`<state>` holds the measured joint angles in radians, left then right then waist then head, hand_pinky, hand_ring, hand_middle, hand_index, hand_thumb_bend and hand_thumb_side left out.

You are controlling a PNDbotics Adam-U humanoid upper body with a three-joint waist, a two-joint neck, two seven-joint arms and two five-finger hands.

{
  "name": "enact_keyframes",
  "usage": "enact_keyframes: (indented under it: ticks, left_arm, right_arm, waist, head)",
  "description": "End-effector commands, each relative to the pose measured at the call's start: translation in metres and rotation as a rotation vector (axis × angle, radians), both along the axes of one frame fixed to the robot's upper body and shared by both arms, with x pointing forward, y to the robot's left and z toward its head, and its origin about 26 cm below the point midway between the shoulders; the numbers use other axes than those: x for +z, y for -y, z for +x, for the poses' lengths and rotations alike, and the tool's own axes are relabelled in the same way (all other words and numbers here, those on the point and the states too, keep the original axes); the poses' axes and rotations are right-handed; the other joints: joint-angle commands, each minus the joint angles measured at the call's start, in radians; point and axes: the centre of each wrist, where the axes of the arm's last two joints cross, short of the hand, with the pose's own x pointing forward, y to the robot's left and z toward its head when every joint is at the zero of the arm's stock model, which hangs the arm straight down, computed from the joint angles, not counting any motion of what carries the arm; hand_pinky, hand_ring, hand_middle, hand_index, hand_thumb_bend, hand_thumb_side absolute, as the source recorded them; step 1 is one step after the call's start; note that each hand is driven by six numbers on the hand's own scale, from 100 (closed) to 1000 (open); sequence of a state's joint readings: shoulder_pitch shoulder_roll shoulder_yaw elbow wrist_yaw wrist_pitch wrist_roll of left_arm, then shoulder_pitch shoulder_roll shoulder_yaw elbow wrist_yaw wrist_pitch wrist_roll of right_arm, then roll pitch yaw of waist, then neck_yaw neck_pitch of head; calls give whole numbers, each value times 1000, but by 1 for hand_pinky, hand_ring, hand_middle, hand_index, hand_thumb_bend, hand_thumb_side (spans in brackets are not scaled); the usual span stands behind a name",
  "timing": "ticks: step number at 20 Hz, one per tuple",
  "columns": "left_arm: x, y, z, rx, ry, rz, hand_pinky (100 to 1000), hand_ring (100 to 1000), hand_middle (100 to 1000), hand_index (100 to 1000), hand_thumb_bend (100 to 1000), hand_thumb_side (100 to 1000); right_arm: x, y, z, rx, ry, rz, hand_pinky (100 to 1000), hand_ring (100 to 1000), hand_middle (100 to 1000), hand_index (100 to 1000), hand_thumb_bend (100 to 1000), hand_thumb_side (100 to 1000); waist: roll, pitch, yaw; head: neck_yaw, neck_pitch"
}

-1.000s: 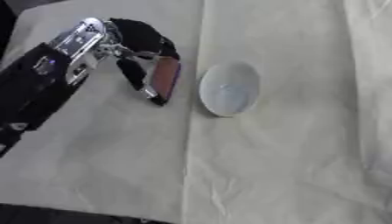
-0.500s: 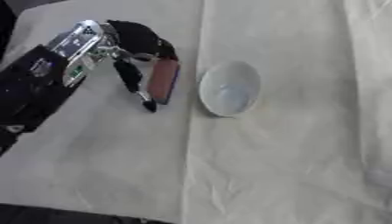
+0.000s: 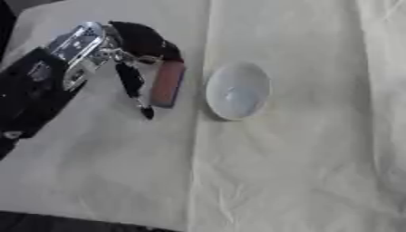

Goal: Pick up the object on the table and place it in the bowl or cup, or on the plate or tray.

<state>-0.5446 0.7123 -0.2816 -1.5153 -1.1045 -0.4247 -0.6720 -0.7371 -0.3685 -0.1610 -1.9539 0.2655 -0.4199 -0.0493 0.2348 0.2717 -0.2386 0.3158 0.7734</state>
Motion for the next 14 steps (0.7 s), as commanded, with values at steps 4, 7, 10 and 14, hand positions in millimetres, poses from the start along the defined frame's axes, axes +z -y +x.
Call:
enact_keyframes:
  ticks: [4,7,10,14]
  left_arm:
    - [-6,-6,-2,-24,-103,116,794,781,891,984,895,876]
    - [-1,-6,-3,-25,-55,72,657,664,761,857,629,688]
    - [-2,-5,-3,-25,-1,33,615,628,725,817,553,598]
    - [-6,-5,-2,-32,31,16,578,597,690,782,526,593]
  right_arm:
    - [8,-1,-7,6,37,1,573,656,882,847,100,592]
    - [7,-2,-8,7,36,3,572,656,882,848,100,592]
    - [8,-2,-8,9,37,2,572,655,882,848,100,592]
    - [8,-3,-8,11,38,-1,573,655,880,847,100,591]
  waist:
    - [-9,-10,1]
    - [-9,-9,3]
    - [-9,-8,3]
    - [-9,-7,4]
  head:
    - [-4,-3]
    - [-4,-3]
    - [-4,-3]
    - [-2,-3]
